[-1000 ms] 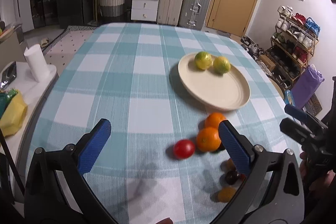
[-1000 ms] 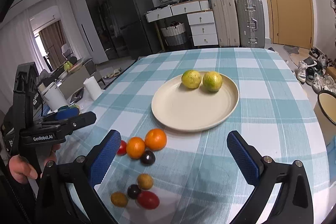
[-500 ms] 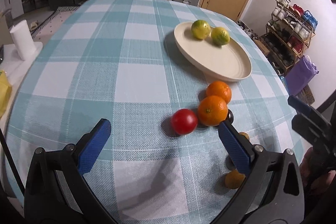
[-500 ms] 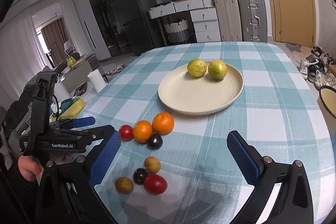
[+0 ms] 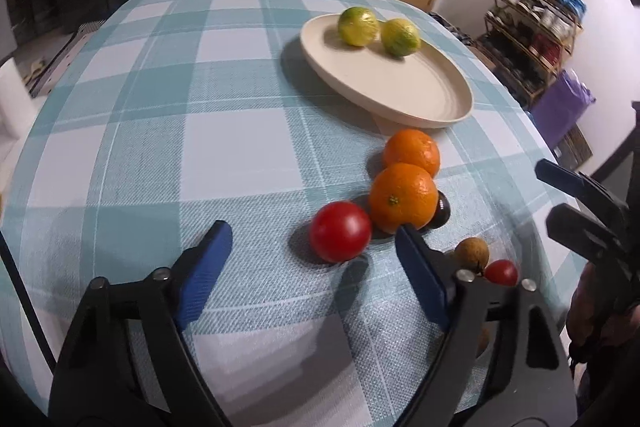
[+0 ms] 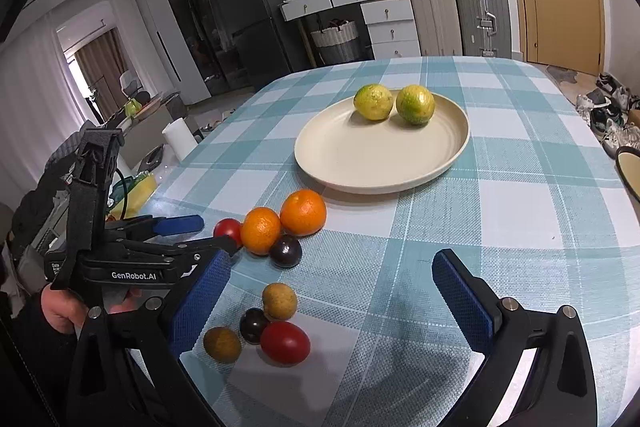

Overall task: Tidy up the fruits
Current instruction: 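Move the left tool to the red tomato and close on it, then lift the tomato with the left tool while the right tool grasps the brown fruit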

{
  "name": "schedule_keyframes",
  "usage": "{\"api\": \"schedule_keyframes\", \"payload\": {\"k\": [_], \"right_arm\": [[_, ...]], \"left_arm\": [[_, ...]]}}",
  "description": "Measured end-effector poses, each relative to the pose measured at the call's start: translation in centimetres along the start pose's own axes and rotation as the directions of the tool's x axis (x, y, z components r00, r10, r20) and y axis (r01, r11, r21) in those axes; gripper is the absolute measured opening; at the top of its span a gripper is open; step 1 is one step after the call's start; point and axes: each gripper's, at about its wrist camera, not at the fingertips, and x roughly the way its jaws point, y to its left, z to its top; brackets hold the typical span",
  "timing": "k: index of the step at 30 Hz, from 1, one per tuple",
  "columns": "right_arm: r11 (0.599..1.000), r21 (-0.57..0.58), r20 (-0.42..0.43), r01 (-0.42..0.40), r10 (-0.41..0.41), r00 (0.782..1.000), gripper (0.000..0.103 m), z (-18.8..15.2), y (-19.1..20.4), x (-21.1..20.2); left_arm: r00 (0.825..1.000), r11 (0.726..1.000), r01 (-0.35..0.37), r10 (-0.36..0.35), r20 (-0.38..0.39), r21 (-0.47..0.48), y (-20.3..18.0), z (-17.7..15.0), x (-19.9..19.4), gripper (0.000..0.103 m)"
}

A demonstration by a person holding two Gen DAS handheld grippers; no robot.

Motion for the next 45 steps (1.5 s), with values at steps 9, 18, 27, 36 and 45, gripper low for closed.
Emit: {"api": "schedule_keyframes", "payload": {"k": [9,18,27,36,45], "right_arm": [[1.000,0.018,-0.010,-0.004,0.004,1.000,0.103,0.0,-0.4,0.5],[1.000,0.017,-0.006,-0.003,0.004,1.000,0.103,0.1,-0.3,0.1],[0.995,0.038,-0.024,-0.088,0.089,0.996,0.103,-0.2,0.0,-0.6],[0.988,-0.044,-0.068,-0.149,0.146,0.987,0.103,-2.4,2.4,-2.0],[0.973,-0.079,-0.106,-0.217,0.208,0.972,0.103,-4.6,5.4,-2.5]], "left_arm": [[0.997,0.994,0.074,-0.074,0.005,0.078,-0.4,0.9,0.1,0.028],[0.997,0.992,0.083,-0.083,-0.001,0.100,-0.4,0.6,-0.3,0.027],[0.996,0.994,0.075,-0.078,0.032,0.086,0.2,0.5,-2.0,0.027],[0.997,0.997,0.041,-0.045,0.055,0.063,0.9,0.1,-3.9,0.027],[0.996,0.999,0.037,-0.039,0.076,0.029,1.1,-0.2,-5.5,0.027]]}}
